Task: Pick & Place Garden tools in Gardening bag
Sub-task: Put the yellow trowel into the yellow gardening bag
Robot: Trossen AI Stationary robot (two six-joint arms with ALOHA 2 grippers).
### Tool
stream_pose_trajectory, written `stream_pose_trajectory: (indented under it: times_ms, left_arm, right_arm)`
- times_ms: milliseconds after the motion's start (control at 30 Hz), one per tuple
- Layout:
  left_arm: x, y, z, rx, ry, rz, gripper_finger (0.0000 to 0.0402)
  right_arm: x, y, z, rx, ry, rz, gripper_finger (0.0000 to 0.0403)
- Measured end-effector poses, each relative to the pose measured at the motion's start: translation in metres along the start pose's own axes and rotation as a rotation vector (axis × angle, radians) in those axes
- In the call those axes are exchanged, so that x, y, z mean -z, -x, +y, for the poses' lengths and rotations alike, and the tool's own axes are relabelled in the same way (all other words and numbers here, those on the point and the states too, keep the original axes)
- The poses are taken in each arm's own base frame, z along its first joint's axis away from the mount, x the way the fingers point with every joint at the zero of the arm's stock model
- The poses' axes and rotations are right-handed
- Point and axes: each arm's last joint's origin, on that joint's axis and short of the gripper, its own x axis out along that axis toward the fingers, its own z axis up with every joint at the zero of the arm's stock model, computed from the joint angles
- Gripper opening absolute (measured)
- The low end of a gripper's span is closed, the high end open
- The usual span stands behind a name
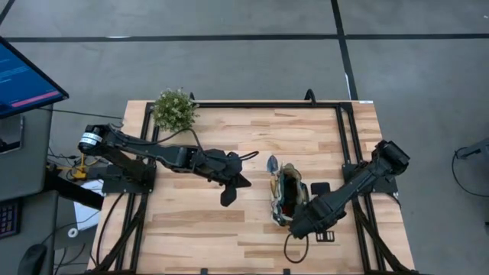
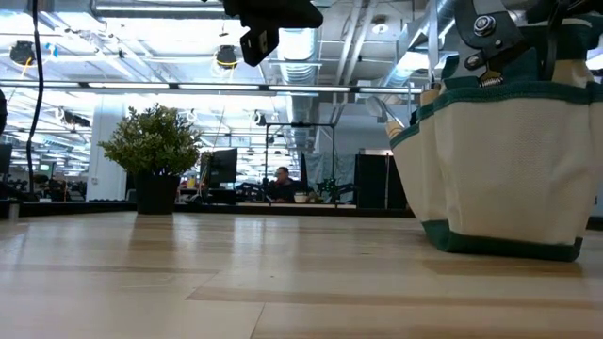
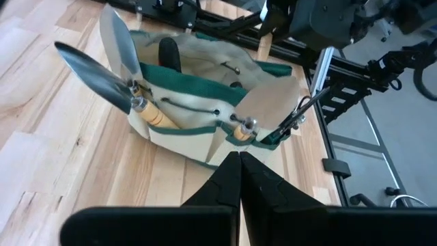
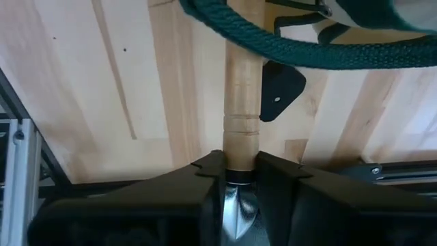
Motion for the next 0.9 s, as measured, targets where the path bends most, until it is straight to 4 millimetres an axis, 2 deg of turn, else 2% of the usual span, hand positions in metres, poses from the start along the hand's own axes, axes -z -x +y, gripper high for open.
stream_pose_trajectory:
  times_ms: [500,700,900]
  left_arm:
    - [0.004,0.000,0.000,0.009,0.008,0.042,0.0002]
    - [0.004,0.000,0.000,0.009,0.008,0.042,0.0002]
    - [0.004,0.000,0.000,0.029,0.028,0.049,0.0002]
  right_arm:
    - [-0.017,0.002,-0.027,-0.087,-0.035,0.042,0.0049]
    - [-0.017,0.002,-0.028,-0.101,-0.028,0.048,0.0049]
    - [-0.012,0.002,-0.019,-0.115,-0.025,0.062,0.0049]
